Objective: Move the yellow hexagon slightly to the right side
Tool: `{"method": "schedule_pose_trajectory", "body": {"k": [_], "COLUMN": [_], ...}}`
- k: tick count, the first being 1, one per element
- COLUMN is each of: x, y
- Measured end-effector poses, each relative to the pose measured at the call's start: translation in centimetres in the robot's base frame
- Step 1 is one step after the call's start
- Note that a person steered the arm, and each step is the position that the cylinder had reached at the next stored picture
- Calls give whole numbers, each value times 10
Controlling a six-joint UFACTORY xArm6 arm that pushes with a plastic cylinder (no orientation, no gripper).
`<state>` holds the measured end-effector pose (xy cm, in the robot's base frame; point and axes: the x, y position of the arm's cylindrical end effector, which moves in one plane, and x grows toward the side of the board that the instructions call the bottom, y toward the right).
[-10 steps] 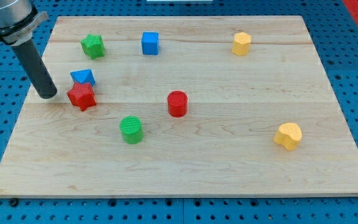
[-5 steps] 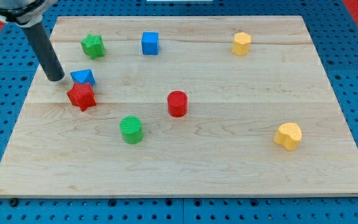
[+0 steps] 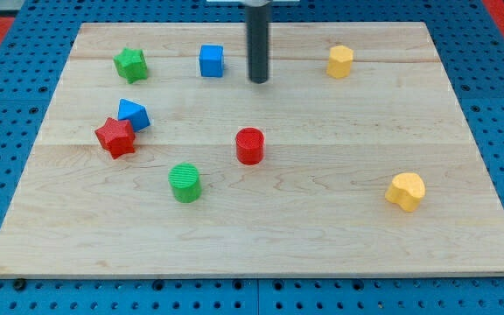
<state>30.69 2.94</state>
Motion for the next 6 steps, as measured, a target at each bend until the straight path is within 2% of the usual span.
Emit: {"method": "schedule_pose_trajectory", "body": {"k": [1, 6], "x": [-18, -18], "y": [44, 97]}}
